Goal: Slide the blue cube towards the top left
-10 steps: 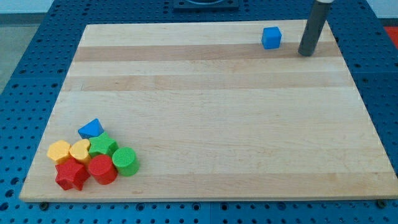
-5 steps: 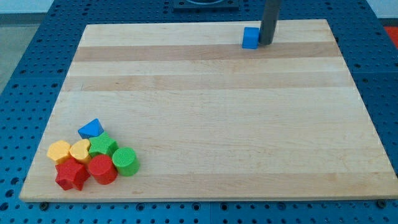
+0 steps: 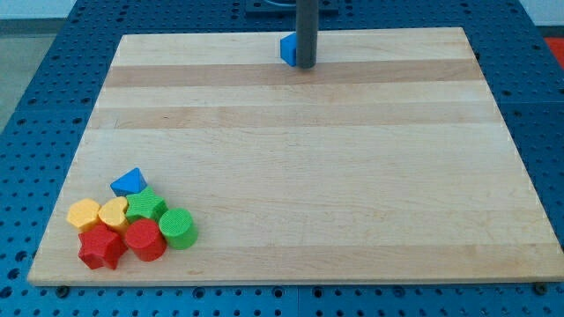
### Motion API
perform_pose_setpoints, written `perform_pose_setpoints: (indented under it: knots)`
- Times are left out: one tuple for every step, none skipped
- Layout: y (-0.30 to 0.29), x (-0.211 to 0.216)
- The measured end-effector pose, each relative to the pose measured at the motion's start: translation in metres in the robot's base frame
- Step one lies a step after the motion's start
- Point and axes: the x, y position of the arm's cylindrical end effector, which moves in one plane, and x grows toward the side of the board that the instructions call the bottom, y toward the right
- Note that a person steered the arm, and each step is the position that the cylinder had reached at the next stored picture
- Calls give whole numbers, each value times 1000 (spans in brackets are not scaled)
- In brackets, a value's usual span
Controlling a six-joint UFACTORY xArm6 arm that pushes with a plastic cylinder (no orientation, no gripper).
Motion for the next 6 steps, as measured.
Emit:
perform_pose_setpoints:
  knots:
    - [-20, 5]
    - [14, 11]
    - [56, 9]
    - [45, -31]
    - [28, -30]
    - [12, -30]
